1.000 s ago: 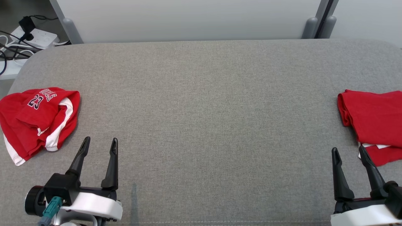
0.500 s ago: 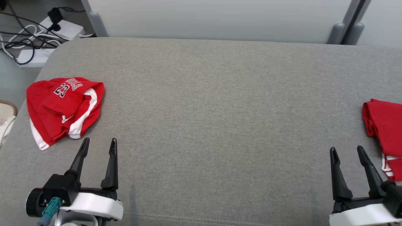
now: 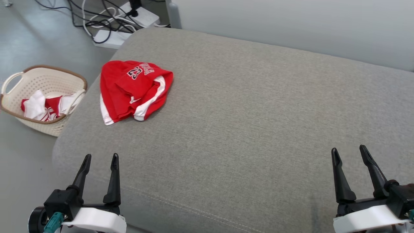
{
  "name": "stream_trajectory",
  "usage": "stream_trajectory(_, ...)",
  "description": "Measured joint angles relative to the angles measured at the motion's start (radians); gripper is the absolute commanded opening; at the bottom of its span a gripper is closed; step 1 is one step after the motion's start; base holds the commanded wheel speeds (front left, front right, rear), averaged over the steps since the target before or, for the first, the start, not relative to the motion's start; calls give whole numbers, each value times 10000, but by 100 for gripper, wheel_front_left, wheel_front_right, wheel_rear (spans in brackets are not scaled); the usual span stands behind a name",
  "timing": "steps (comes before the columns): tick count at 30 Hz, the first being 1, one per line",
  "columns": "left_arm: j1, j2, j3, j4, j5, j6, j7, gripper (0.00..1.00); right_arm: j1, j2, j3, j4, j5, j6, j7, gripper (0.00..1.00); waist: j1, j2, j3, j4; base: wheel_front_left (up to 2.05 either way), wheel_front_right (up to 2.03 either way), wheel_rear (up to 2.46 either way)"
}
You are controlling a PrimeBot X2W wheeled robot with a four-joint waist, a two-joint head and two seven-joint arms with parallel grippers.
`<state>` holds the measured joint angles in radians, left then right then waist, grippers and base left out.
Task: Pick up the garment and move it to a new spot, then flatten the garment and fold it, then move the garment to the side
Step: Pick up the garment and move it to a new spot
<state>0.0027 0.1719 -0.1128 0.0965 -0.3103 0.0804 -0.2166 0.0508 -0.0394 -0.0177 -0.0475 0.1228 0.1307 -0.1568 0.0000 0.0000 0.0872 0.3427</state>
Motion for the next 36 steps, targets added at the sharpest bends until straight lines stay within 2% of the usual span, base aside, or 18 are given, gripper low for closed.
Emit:
stream_trajectory(4, 111, 0, -2, 90, -58, 0, -13, 100, 2, 0, 67, -23, 2, 0, 75, 100, 0, 0, -68, 521, 0, 0, 0)
stream_trajectory(8, 111, -2, -4, 100, -75, 0, -44, 100, 4, 0, 136, -33, 2, 0, 104, 100, 0, 0, -110, 768, 0, 0, 0)
stream_trajectory(30, 8, 13, -130, 56, -105, -2, -142, 100, -8, 0, 286, -59, 4, 0, 115, 100, 0, 0, 125, 577, 0, 0, 0)
stream_trajectory(33, -727, 132, -52, -226, -92, -13, -211, 100, -45, -2, 278, -109, -2, 0, 117, 100, 0, 0, 303, 470, 0, 0, 0)
stream_trajectory(36, -2167, 541, 228, -510, -100, -127, -192, 100, -179, -2, 286, -140, -81, 0, 159, 100, 0, 0, 520, 309, 0, 0, 0)
